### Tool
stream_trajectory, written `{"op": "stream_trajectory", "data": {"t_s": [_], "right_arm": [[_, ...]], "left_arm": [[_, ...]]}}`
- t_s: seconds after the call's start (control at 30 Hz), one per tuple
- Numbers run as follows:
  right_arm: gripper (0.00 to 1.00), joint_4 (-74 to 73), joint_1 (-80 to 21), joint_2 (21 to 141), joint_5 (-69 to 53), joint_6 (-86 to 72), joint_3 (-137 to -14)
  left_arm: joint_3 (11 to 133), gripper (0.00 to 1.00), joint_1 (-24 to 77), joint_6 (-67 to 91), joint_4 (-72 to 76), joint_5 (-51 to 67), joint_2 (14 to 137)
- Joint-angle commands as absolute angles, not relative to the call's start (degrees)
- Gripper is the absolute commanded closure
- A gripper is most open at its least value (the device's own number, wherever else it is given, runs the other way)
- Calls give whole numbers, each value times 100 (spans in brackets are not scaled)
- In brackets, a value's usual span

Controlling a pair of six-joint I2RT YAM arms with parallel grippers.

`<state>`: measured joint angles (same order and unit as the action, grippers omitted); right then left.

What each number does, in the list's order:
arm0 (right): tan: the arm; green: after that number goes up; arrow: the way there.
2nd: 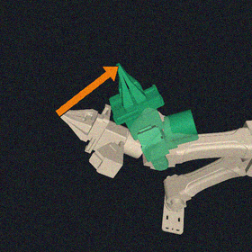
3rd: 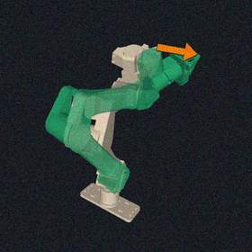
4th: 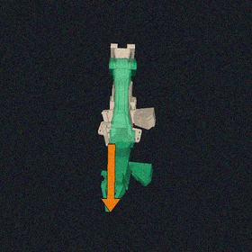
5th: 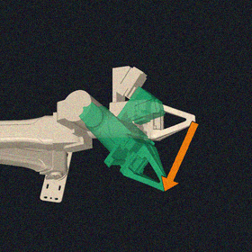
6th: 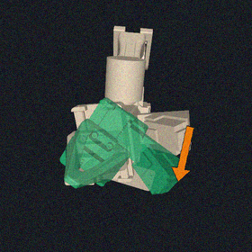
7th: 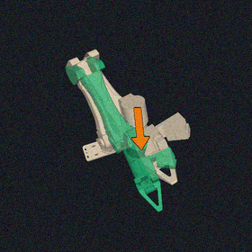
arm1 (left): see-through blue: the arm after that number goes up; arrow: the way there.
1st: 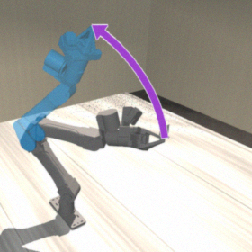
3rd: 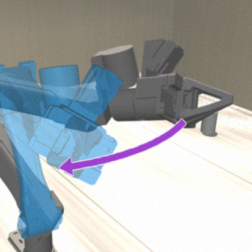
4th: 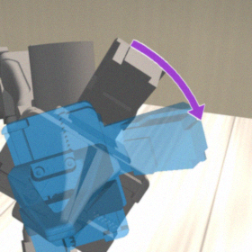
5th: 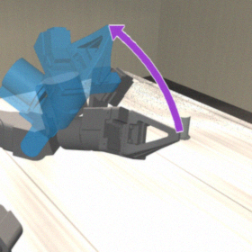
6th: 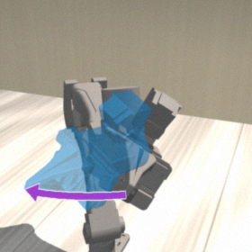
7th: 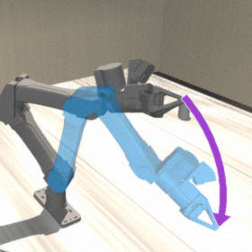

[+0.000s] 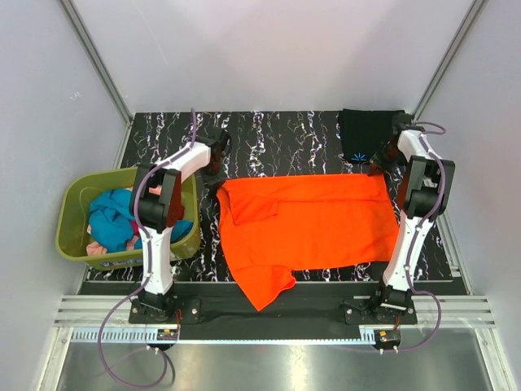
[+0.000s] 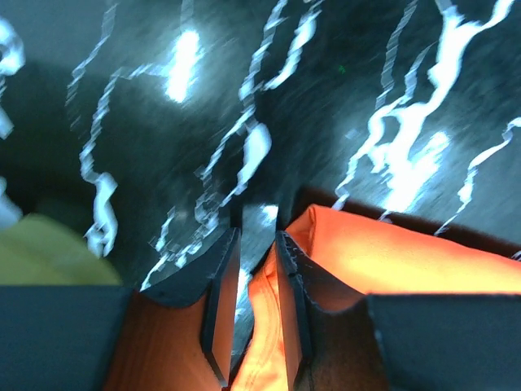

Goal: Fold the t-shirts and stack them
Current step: Fold the tshirt

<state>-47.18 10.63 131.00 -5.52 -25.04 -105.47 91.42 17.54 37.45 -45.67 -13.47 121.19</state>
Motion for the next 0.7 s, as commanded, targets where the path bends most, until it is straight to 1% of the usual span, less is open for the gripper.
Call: {"op": "stream_trajectory", "data": {"t_s": [0.0,0.1,0.3,0.43,0.47,0.53,0.63,0.67], "right_arm": [[100,-4693,1230,13263,-202,-2671,-10398],[100,-4588,1292,13184,-307,-2751,-10205],[99,-4623,1283,13105,-597,-3040,-10020],[96,-4623,1292,12964,-1009,-3252,-9949],[94,-4623,1283,12894,-1098,-3252,-9967],[92,-4807,1283,12841,-1099,-3112,-10115],[87,-5185,1283,12674,-810,-2743,-10344],[86,-5281,1283,12543,-704,-2629,-10380]], "left_arm": [[9553,71,1740,3481,-4255,-1099,12392],[9685,71,1740,3323,-4044,-888,12612],[10528,70,1749,2699,-3648,-721,13234],[11327,69,1740,2225,-3577,-756,13674],[11625,68,1740,2076,-3621,-817,13728],[11995,66,1732,1995,-3813,-1166,13842],[12366,62,1688,2109,-4358,-1790,13747],[12331,53,1661,2257,-4525,-1915,13537]]}}
